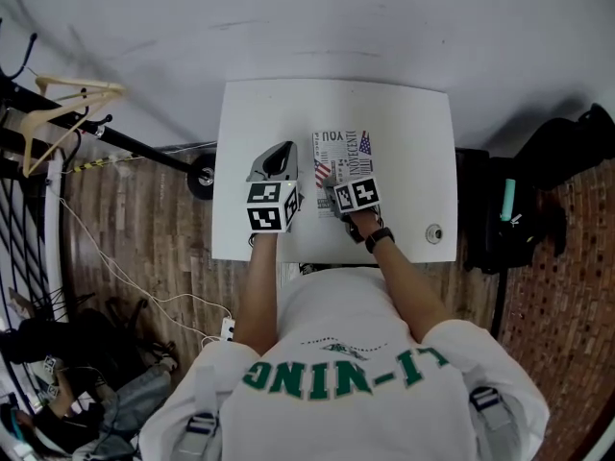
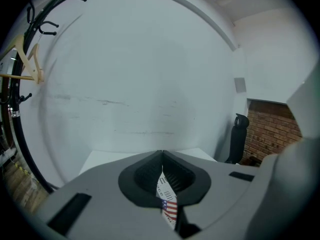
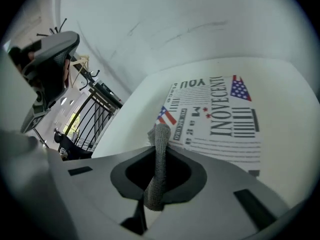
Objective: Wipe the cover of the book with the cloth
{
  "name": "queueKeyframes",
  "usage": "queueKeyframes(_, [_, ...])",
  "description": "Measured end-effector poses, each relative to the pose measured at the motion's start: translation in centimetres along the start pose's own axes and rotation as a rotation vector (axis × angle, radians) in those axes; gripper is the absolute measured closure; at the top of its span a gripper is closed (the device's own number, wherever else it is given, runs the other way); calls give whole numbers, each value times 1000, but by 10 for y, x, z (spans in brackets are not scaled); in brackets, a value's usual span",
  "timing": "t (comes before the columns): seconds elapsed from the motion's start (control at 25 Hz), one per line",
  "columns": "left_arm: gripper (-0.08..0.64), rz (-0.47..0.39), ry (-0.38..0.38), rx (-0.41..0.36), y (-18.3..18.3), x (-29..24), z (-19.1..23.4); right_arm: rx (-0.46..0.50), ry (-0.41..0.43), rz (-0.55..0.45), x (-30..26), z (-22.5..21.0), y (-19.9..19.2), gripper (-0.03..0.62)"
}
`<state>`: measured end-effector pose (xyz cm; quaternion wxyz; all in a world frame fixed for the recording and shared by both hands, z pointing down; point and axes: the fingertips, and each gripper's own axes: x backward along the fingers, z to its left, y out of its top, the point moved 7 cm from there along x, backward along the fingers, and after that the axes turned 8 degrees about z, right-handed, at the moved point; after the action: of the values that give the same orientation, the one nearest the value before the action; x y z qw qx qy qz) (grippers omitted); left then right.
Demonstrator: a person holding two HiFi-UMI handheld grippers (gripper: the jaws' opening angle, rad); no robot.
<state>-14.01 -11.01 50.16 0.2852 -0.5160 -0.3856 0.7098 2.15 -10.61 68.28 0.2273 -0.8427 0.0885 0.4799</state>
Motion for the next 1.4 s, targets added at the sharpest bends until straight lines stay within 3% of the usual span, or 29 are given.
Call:
queueKeyframes(0.32, [546, 7, -83, -45, 8, -22, -32, -212, -85, -92, 49, -80, -26, 551])
queueKeyframes(0.56, [546, 2, -94, -54, 9, -23, -38, -257, -102, -122, 63, -97, -37, 551])
queueKeyframes(0.84, [546, -14, -48, -13, 3, -8, -20, -182, -133, -82, 56, -77, -23, 551])
queueKeyframes(1.16, [545, -39, 17, 26, -6, 16, -3, 38, 94, -12, 13, 16, 1, 549])
queueKeyframes(1.4, [546, -23, 45, 32, -12, 21, 3, 142, 58, 64, -13, 32, -10, 549])
